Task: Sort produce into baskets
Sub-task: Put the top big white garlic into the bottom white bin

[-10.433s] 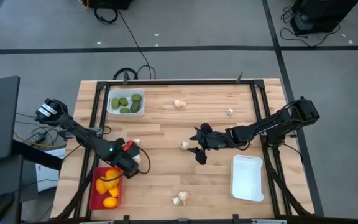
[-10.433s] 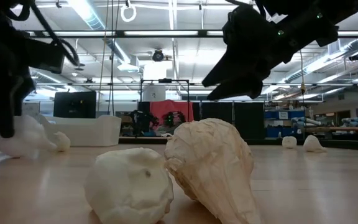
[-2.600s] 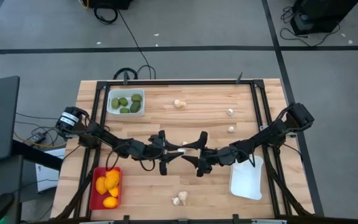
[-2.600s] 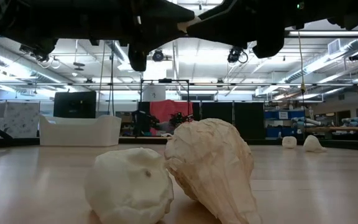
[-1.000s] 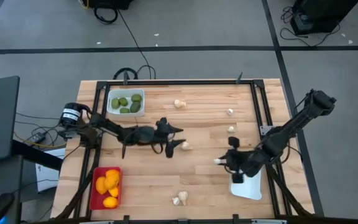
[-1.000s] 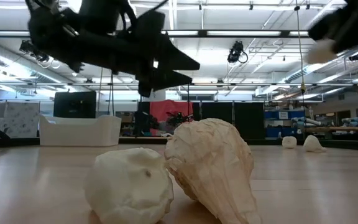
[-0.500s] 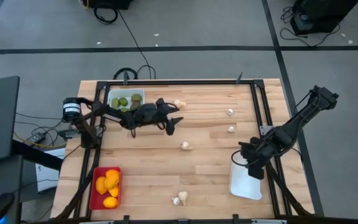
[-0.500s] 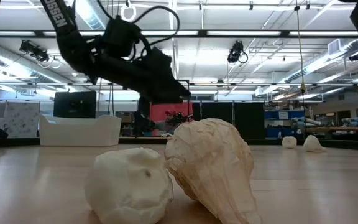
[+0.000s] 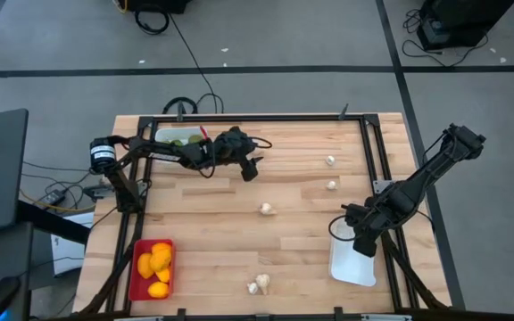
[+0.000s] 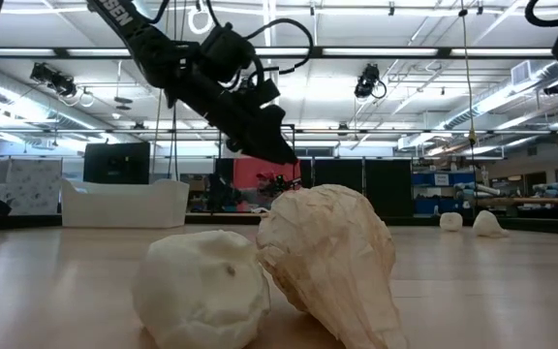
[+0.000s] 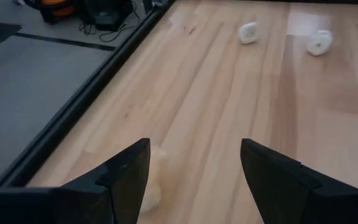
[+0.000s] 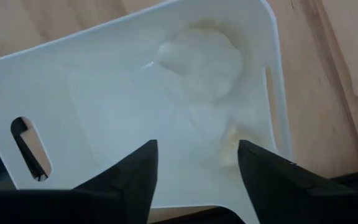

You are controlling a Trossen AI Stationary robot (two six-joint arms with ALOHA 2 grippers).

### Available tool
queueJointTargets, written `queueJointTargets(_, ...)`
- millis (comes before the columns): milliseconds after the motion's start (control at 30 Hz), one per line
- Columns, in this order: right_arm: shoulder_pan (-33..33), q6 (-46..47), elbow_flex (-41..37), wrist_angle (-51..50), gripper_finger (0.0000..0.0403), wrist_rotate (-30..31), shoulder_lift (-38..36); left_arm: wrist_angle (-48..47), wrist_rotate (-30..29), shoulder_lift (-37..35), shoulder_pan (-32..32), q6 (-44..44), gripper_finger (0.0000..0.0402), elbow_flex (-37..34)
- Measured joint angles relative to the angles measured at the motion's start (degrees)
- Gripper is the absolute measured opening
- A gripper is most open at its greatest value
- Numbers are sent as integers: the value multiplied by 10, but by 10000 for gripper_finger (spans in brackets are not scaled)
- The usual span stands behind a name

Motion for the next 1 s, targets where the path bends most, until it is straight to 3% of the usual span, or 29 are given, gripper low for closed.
queueJointTargets(167, 0, -6, 0, 1, 250, 2, 1, -6, 34, 0, 18, 7, 255, 2)
queueJointTargets(400, 0, -83, 0, 5, 246, 63, 1, -5, 42, 0, 50, 9, 255, 2)
queueJointTargets(600, 0, -119, 0, 11, 246, 78, 1, 2, 44, 43, 69, 39, 255, 8)
queueJointTargets(1000, 0, -118, 0, 18, 245, 67, 1, -159, 20, 164, 80, 37, 255, 155)
